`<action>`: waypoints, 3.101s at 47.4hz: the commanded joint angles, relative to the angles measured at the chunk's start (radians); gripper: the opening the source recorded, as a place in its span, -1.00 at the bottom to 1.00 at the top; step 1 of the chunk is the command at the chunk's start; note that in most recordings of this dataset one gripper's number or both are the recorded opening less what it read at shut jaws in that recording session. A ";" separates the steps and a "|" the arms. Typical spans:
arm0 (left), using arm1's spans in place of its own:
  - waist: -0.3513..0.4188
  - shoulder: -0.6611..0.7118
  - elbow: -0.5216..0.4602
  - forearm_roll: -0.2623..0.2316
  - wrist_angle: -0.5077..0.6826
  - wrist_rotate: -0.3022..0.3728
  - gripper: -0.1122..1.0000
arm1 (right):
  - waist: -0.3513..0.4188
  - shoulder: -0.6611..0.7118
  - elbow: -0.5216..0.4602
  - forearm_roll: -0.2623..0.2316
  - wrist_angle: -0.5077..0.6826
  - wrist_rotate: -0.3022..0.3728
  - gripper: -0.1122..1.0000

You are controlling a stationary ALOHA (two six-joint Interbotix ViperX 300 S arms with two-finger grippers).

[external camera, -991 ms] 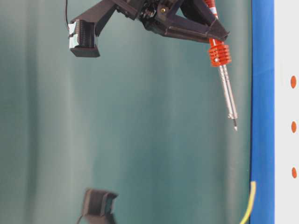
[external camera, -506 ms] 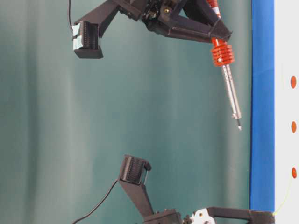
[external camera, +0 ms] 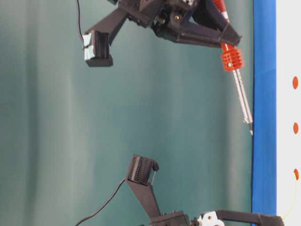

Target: Touch the tip of the soldering iron to the tip of the solder at the mark.

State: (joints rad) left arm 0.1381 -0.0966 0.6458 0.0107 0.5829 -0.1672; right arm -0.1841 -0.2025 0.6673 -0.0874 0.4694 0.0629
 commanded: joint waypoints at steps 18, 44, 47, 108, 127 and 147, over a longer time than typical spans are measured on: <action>-0.008 -0.012 -0.014 -0.002 0.003 0.002 -0.77 | 0.012 0.117 -0.120 -0.003 -0.009 -0.003 -0.69; -0.009 -0.012 -0.012 -0.002 0.005 0.002 -0.77 | 0.014 0.261 -0.219 -0.023 -0.003 -0.006 -0.69; -0.008 -0.012 -0.014 -0.002 0.008 0.003 -0.77 | 0.012 0.264 -0.219 -0.025 -0.005 -0.008 -0.69; -0.009 -0.003 -0.032 -0.002 0.025 0.003 -0.77 | 0.014 0.272 -0.224 -0.025 0.005 -0.021 -0.69; -0.012 -0.002 -0.034 -0.002 0.034 0.002 -0.77 | 0.014 0.279 -0.232 -0.025 0.005 -0.025 -0.69; -0.012 -0.002 -0.034 -0.002 0.037 0.003 -0.77 | 0.014 0.282 -0.227 -0.025 0.006 -0.025 -0.69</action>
State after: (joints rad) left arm 0.1273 -0.0874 0.6351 0.0107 0.6213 -0.1641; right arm -0.1703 0.0905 0.4617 -0.1089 0.4786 0.0399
